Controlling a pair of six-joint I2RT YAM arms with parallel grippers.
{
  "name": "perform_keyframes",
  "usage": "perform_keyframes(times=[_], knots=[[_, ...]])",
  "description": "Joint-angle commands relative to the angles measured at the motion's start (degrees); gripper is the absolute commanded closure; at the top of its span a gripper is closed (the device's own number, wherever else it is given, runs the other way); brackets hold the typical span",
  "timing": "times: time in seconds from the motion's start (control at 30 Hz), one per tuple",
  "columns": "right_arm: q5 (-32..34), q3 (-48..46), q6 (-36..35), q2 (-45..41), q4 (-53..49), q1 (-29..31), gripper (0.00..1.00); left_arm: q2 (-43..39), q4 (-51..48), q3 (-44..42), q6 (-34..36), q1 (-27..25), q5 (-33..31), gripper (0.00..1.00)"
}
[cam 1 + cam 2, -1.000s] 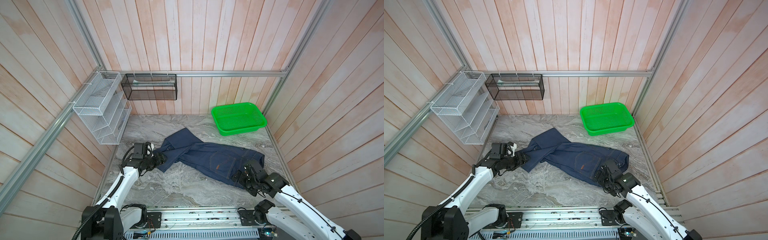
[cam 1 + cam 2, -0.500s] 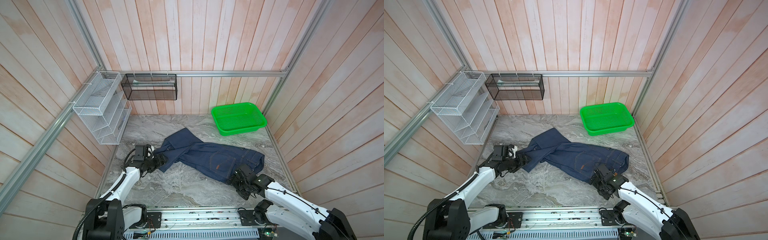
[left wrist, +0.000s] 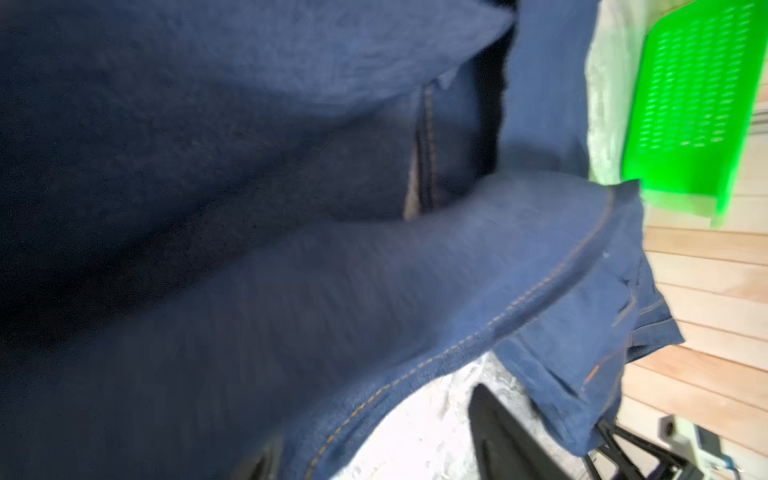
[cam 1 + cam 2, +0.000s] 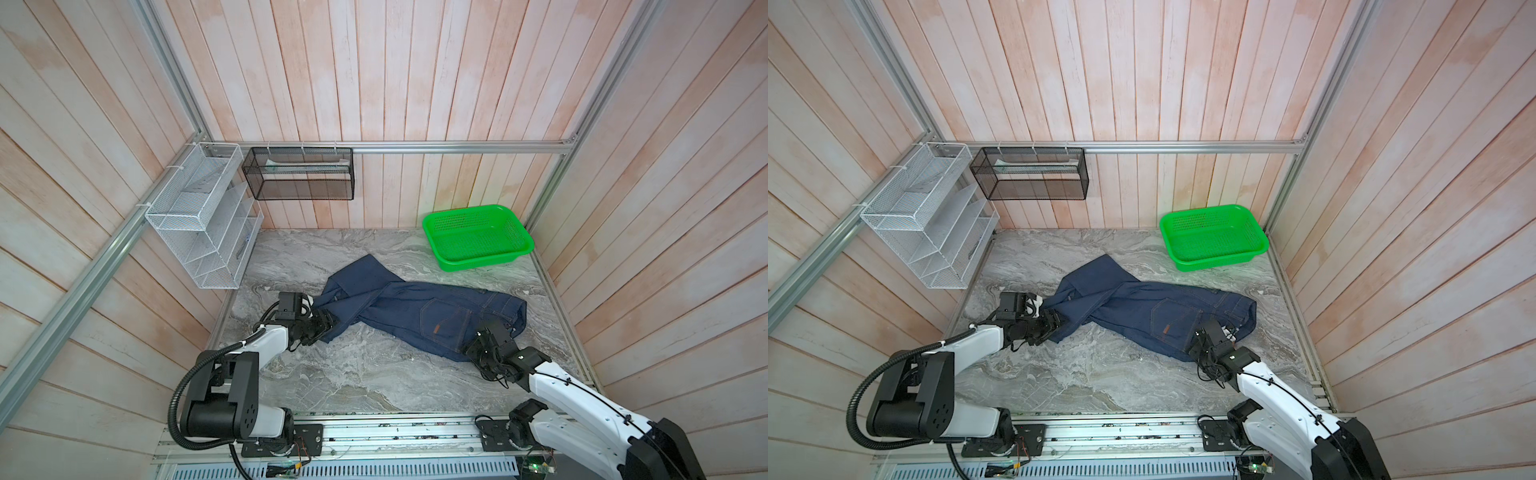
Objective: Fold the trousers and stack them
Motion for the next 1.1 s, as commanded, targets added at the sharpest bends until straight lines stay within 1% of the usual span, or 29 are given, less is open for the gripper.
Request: perform_keyframes(times=[0.0, 0.03, 0.07, 0.13, 0.2, 0.27, 0.3, 0.33, 0.37, 0.4, 0.43, 0.47, 0.5, 0.53, 0.63, 0.77, 0.87, 0.97, 1.07], knots=[[1.0, 0.2, -2.9, -0.7, 2.2, -0.5, 0.79, 4.5, 3.4, 0.4, 0.3, 0.1, -0.1, 0.39], [1.0, 1.0, -3.4, -1.1, 1.4, -0.4, 0.89, 5.5, 3.9, 0.7, 0.3, 0.1, -0.3, 0.4], [0.8, 1.9, -4.2, -1.4, 0.4, -0.4, 0.94, 6.4, 4.4, 0.9, 0.2, 0.1, -0.5, 0.41], [0.3, 3.7, -5.7, -2.3, -1.2, -0.4, 1.0, 7.8, 5.0, 1.3, 0.2, 0.1, -0.9, 0.44], [-0.1, 5.0, -6.3, -3.6, -3.1, -0.4, 1.0, 9.0, 5.6, 1.6, 0.4, 0.2, -1.1, 0.52], [-0.2, 6.7, -7.0, -5.0, -5.4, -0.3, 1.0, 9.8, 5.6, 2.0, 0.8, 0.2, -0.9, 0.67], [-0.1, 7.4, -7.1, -5.6, -6.5, -0.3, 1.0, 9.8, 5.3, 2.2, 0.9, 0.2, -0.9, 0.71], [0.3, 8.1, -7.1, -6.5, -7.6, -0.4, 1.0, 9.3, 4.8, 2.2, 0.9, 0.2, -1.0, 0.71], [0.5, 8.7, -7.0, -7.3, -8.6, -0.4, 1.0, 8.3, 4.0, 2.2, 1.0, 0.1, -1.1, 0.68], [0.6, 9.1, -7.0, -8.0, -9.1, -0.4, 1.0, 7.1, 3.0, 1.9, 1.2, 0.2, -1.3, 0.57], [0.7, 9.4, -7.0, -8.6, -9.6, -0.4, 1.0, 5.3, 1.6, 1.6, 1.5, 0.1, -1.7, 0.44], [0.8, 9.7, -7.0, -9.2, -10.0, -0.4, 1.0, 3.1, -0.1, 1.2, 1.9, 0.0, -2.5, 0.35], [0.9, 10.0, -7.0, -9.5, -10.4, -0.3, 1.0, 0.9, -1.8, 0.9, 2.3, 0.0, -3.4, 0.29], [1.0, 10.2, -7.1, -9.6, -10.7, -0.3, 1.0, -1.5, -4.1, 0.6, 2.8, 0.0, -4.7, 0.25], [0.7, 10.4, -7.2, -10.0, -10.8, -0.2, 1.0, -7.6, -9.0, -0.1, 3.4, 0.0, -7.4, 0.22], [0.6, 10.8, -7.5, -10.0, -10.5, -0.2, 1.0, -10.1, -11.2, -1.7, 2.9, 0.0, -9.6, 0.19], [0.5, 11.1, -7.7, -9.8, -10.3, -0.2, 1.0, -8.2, -7.4, -3.3, 1.1, 0.0, -8.0, 0.19], [0.4, 11.3, -7.8, -9.8, -10.2, -0.2, 1.0, -4.8, -0.9, -4.1, -1.6, -0.2, -6.4, 0.19], [0.2, 11.2, -7.9, -9.9, -10.2, -0.2, 1.0, -1.3, 3.5, -3.4, -3.4, -0.4, -4.9, 0.23]])
